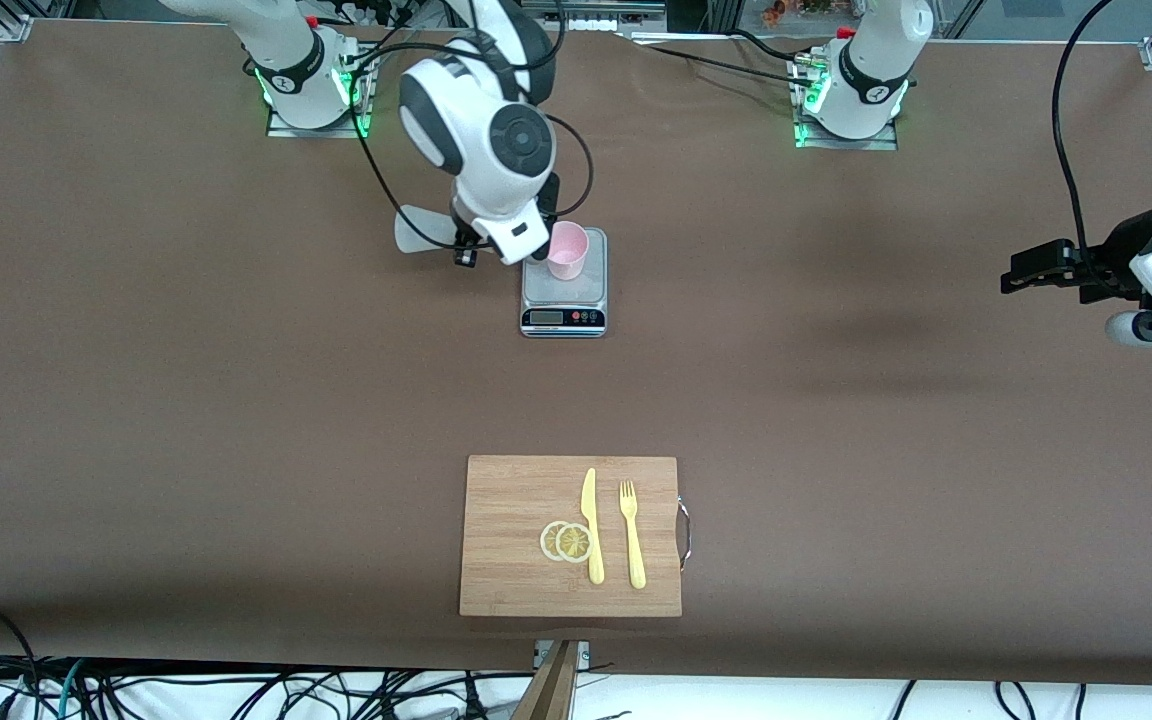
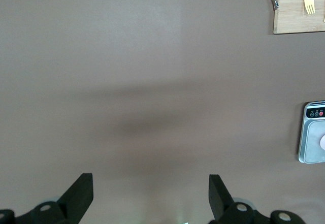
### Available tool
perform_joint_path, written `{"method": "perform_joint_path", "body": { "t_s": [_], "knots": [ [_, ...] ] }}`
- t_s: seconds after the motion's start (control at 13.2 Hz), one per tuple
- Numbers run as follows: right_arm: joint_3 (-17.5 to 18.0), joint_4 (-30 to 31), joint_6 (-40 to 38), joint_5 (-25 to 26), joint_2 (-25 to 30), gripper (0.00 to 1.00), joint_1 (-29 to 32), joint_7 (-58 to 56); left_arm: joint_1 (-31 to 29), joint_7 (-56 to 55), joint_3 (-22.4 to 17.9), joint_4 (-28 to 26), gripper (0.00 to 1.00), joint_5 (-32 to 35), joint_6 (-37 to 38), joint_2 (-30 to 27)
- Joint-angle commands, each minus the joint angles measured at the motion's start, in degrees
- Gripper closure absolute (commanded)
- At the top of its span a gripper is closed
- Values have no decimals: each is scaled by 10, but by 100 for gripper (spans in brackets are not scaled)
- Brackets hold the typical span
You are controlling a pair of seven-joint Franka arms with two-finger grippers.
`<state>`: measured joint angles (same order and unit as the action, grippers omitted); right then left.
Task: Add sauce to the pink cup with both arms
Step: 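Tilt the bottle nozzle into the pink cup and squeeze sauce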
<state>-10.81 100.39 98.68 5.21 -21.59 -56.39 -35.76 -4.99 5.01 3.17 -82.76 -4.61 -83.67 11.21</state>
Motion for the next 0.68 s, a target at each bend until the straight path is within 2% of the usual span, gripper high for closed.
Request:
{"method": "perform_joint_path", "body": {
  "t_s": [0.0, 0.15, 0.38, 0.61],
  "knots": [
    [-5, 3, 4, 42, -9, 84, -39, 82, 4, 11, -2, 8, 0, 10, 9, 2],
    [-5, 3, -1, 80, -20, 84, -67, 128, 4, 11, -2, 8, 0, 10, 9, 2],
    [-6, 3, -3, 90, -28, 84, -84, 176, 3, 11, -2, 8, 0, 9, 9, 2],
    [-6, 3, -19, 143, -40, 83, -123, 244, 3, 11, -2, 8, 0, 9, 9, 2]
  ]
}}
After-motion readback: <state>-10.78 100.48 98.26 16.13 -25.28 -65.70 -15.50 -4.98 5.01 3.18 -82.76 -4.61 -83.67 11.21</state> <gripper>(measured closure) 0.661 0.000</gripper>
